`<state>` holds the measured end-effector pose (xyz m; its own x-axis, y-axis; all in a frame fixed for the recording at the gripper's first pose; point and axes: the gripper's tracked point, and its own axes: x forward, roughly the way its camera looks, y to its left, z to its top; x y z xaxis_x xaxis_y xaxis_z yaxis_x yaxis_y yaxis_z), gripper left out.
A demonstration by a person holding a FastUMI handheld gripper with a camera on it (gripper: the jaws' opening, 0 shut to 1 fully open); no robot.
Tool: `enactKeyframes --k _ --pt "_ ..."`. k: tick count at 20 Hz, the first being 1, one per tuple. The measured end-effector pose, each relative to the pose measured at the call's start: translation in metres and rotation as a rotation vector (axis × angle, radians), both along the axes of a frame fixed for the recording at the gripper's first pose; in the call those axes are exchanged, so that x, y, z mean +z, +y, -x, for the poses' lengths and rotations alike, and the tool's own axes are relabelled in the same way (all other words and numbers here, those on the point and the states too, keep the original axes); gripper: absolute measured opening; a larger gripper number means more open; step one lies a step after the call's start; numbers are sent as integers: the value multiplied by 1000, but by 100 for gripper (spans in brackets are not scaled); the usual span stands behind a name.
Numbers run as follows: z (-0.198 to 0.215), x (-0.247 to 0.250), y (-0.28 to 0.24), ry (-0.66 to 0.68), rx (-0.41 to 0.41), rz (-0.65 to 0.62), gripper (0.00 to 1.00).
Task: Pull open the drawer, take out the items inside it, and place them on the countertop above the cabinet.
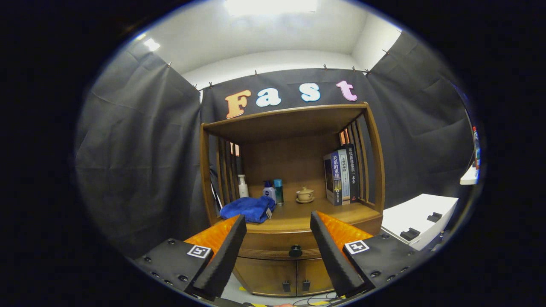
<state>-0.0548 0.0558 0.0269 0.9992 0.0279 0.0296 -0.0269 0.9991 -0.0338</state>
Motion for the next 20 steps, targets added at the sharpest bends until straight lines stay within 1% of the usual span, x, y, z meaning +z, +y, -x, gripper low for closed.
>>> enactKeyframes --k 2,7,9,12,14,17,20 --pt "0 2 -3 -9 -24 28 98" --pt "-9 -3 -10 -26 -67 16 98" --pt "-18 -3 -14 -49 -80 33 98" --pt "-39 12 -24 -93 -134 59 98" --pt "-52 20 -22 -103 -131 72 98" --pt "-57 -1 -17 -39 -98 67 98" --pt "-59 -19 -25 -26 -130 46 98"
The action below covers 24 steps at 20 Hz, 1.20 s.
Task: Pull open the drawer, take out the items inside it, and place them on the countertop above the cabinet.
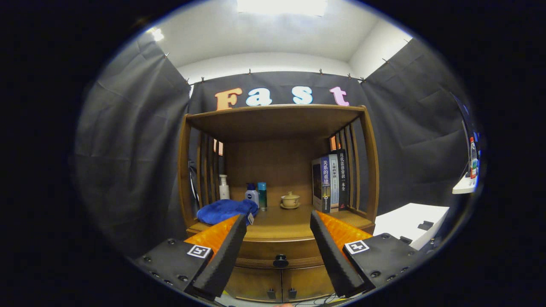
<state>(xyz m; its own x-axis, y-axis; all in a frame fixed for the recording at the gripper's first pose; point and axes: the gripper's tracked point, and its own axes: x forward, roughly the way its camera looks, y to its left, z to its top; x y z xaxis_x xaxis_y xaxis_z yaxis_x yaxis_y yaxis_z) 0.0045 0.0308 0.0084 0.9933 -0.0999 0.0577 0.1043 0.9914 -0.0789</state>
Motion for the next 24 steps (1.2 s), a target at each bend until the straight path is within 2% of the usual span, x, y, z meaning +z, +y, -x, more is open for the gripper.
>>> enactKeyframes --k 4,9,12,15,19,24 --pt "-9 -15 -13 10 -41 -1 98" --pt "-23 -38 -22 44 -20 -5 98" --pt "-43 -49 -27 45 -24 36 98" --pt "-63 -70 -26 71 -31 38 98" --pt "-82 -112 -16 133 3 70 98" --pt "-92 -153 -16 173 -17 123 95"
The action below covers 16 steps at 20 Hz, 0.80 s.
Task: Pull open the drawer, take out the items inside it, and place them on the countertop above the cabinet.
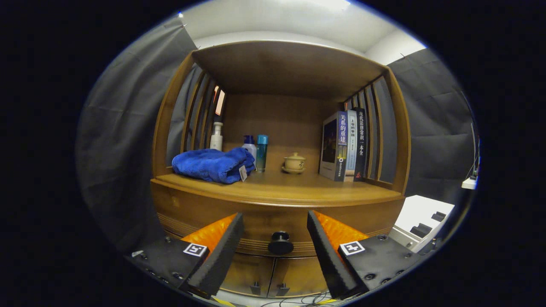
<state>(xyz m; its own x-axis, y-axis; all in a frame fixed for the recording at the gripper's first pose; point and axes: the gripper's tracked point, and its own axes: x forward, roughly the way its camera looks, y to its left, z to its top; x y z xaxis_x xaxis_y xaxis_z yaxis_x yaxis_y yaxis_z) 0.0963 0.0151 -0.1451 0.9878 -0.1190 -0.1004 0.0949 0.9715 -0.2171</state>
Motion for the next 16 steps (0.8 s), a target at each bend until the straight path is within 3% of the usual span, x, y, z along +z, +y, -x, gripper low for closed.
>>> enactKeyframes --k 2,5,13,16 --pt "-6 -10 -13 -10 -47 -5 94" --pt "-19 -33 -17 33 -39 -90 92" --pt "-35 -60 -31 99 -33 -142 70" --pt "-36 -69 -29 130 -28 -172 69"
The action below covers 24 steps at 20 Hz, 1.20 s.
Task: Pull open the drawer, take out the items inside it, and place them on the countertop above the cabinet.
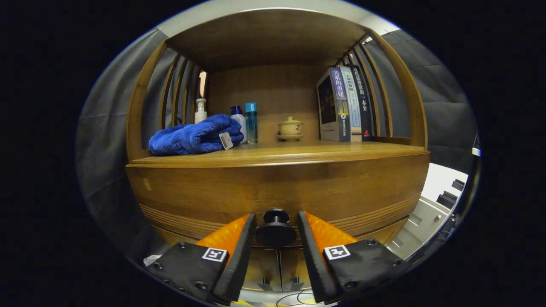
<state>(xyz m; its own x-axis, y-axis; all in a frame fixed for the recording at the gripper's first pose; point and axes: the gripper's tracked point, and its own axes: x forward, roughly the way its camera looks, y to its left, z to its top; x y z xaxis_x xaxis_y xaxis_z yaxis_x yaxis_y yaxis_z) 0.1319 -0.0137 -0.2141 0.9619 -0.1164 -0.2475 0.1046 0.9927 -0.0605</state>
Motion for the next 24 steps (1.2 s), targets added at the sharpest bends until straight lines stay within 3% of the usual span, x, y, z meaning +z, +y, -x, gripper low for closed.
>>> enactKeyframes --k 4,12,24 --pt "-3 -2 -3 0 -12 -15 45" --pt "33 1 2 12 -21 8 45" --pt "130 11 15 48 -18 13 45"
